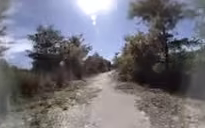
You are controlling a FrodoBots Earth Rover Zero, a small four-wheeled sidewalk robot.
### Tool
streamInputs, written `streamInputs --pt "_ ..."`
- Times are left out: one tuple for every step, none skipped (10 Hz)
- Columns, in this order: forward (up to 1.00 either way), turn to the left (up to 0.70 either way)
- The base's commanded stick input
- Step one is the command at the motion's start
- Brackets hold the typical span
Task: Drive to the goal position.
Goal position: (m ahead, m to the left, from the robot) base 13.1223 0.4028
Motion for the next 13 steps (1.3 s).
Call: streamInputs --pt "0.85 0.0" --pt "0.85 0.0" --pt "0.85 0.0" --pt "0.85 0.0" --pt "0.85 0.0" --pt "0.85 0.0" --pt "0.85 0.0" --pt "0.85 0.0" --pt "0.85 0.0" --pt "0.85 0.0" --pt "0.85 0.0" --pt "0.85 0.0" --pt "0.85 0.0"
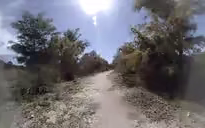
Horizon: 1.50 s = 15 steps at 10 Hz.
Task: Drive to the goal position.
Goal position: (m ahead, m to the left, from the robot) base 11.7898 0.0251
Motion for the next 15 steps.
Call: streamInputs --pt "0.85 0.0" --pt "0.85 0.0" --pt "0.85 0.0" --pt "0.85 0.0" --pt "0.85 0.0" --pt "0.85 0.0" --pt "0.85 0.0" --pt "0.85 0.0" --pt "0.85 0.0" --pt "0.85 0.0" --pt "0.85 0.0" --pt "0.85 0.0" --pt "0.85 0.0" --pt "0.85 0.0" --pt "0.85 0.0"
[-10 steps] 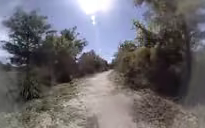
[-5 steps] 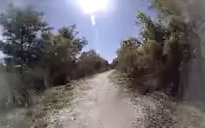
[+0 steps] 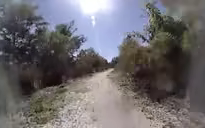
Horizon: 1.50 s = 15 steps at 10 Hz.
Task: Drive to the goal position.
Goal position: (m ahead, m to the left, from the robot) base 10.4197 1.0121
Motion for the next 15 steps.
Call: streamInputs --pt "0.85 0.0" --pt "0.85 0.0" --pt "0.85 0.0" --pt "0.85 0.0" --pt "0.85 0.0" --pt "0.85 0.0" --pt "0.85 0.0" --pt "0.85 0.0" --pt "0.85 0.0" --pt "0.85 0.0" --pt "0.85 0.0" --pt "0.85 0.0" --pt "0.85 0.0" --pt "0.85 0.0" --pt "0.85 0.0"
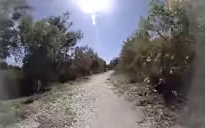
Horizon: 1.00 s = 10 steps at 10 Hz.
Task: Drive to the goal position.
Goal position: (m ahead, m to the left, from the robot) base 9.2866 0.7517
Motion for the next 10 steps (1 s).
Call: streamInputs --pt "0.85 0.0" --pt "0.85 0.0" --pt "0.85 0.0" --pt "0.85 0.0" --pt "0.85 0.0" --pt "0.85 0.0" --pt "0.85 0.0" --pt "0.85 0.0" --pt "0.85 0.0" --pt "0.85 0.0"
